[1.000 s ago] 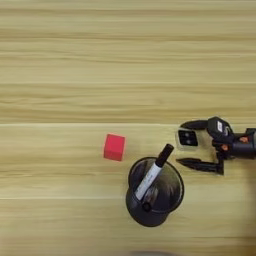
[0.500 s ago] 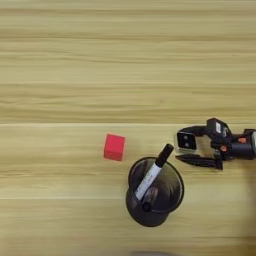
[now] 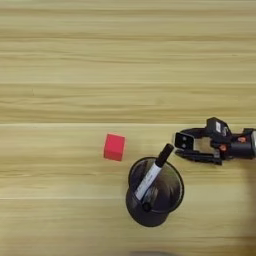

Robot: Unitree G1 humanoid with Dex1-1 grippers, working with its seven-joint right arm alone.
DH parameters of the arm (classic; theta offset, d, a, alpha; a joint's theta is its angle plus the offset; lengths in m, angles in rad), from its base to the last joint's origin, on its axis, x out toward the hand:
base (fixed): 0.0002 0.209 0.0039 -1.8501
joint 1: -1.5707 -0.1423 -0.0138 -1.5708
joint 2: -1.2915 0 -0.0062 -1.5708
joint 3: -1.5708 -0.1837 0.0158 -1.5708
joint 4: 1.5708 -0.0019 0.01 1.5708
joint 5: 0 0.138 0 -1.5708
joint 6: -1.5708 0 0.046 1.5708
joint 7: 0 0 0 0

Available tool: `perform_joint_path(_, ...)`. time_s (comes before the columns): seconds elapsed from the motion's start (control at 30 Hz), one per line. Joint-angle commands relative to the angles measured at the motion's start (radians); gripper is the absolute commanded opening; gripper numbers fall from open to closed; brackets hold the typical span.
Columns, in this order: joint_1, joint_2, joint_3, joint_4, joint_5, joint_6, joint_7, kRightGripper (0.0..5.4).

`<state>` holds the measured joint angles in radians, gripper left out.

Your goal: Move the objects on the table

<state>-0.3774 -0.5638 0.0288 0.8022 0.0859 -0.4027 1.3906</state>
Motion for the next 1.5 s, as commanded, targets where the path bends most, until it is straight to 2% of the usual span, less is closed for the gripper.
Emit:
perform_joint_path(0.03,-0.073,-0.023,-0.031,-0.069,0.052,0.01,-0.016,2.49)
perform_joint_path(0.27,-0.098,0.018,0.002,-0.174,0.054,0.049,-0.03,2.49)
perform_joint_path(0.43,-0.133,0.066,0.031,-0.141,0.017,0.049,-0.078,2.49)
perform_joint_path(0.7,-0.118,0.13,0.084,-0.105,-0.029,0.023,-0.122,2.49)
perform_joint_path(1.13,-0.101,0.147,0.128,-0.05,-0.081,-0.007,-0.154,2.49)
perform_joint_path(1.17,-0.101,0.147,0.129,-0.049,-0.081,-0.008,-0.155,2.77)
perform_joint_path(1.5,-0.103,0.148,0.124,-0.058,-0.067,-0.01,-0.158,3.84)
